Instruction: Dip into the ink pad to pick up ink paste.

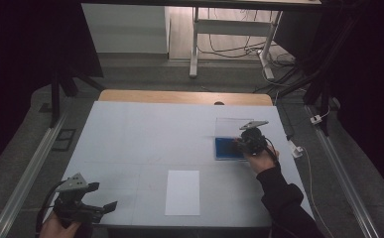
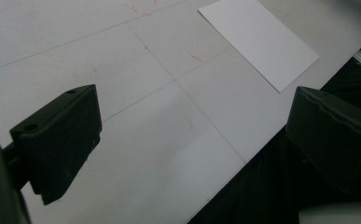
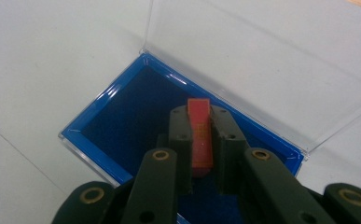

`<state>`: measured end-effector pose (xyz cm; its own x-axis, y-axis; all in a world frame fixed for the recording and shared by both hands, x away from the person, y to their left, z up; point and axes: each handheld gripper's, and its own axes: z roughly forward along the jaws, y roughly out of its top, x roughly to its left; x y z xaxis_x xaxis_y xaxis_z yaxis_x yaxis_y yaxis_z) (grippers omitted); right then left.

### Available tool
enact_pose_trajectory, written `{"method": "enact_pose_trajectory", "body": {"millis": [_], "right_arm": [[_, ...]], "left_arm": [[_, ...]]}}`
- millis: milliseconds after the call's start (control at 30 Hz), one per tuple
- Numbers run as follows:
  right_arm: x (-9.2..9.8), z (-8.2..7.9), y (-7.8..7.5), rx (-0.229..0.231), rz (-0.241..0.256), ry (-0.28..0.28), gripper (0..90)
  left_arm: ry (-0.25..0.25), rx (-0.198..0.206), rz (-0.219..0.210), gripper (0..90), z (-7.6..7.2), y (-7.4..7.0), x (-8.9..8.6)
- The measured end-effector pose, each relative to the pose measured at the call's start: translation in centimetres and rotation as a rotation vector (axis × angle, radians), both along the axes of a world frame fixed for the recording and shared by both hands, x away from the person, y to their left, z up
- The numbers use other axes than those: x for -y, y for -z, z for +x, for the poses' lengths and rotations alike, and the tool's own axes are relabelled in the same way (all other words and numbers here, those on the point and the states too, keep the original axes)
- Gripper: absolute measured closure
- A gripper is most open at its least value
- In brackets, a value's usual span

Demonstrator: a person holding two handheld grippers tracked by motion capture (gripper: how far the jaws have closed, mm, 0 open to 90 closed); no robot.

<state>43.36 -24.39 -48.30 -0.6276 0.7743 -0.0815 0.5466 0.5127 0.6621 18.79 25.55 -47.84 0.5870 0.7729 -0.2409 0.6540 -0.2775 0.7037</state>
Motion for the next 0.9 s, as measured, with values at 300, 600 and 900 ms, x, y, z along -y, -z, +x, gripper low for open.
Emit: {"method": "enact_pose_trajectory", "body": {"millis": [300,600,900], "right_arm": [[0.4,0.2,-0.1,-0.013,0.026,0.002,80.3],[0.6,-0.2,-1.0,0.016,0.056,-0.003,80.3],[1.0,-0.8,-1.9,0.019,0.093,-0.014,80.3]], "left_arm": [[-0.004,-0.001,-0.001,3.8,0.0,0.0,0.0],[-0.007,0.002,-0.003,3.8,-0.1,0.0,-0.1],[-0.008,0.001,-0.004,3.7,-0.1,0.0,-0.1]]}}
